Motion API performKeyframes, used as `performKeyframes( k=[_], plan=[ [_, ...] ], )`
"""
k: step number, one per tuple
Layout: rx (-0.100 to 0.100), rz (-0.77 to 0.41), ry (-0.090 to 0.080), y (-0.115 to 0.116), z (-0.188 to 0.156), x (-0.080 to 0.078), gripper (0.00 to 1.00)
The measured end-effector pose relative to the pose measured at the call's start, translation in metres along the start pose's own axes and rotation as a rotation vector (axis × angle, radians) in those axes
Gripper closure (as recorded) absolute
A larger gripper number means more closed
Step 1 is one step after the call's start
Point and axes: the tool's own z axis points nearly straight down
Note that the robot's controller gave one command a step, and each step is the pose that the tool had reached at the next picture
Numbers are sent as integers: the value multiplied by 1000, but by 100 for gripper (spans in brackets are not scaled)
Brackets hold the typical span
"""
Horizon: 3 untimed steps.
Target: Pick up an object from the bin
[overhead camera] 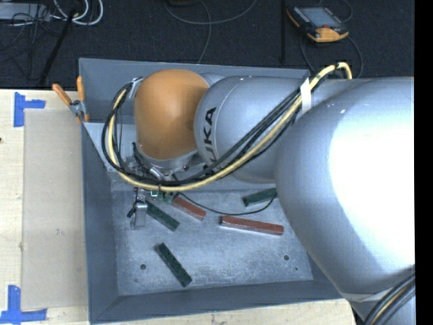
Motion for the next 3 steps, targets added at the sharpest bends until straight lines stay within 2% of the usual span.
performKeyframes(
  k=[1, 2, 3],
  plan=[
    [1, 151, -5, -76, 49, 4, 0],
    [-3, 152, -10, -73, 45, 3, 100],
    [-4, 153, -15, -84, -88, 10, 100]
  ],
)
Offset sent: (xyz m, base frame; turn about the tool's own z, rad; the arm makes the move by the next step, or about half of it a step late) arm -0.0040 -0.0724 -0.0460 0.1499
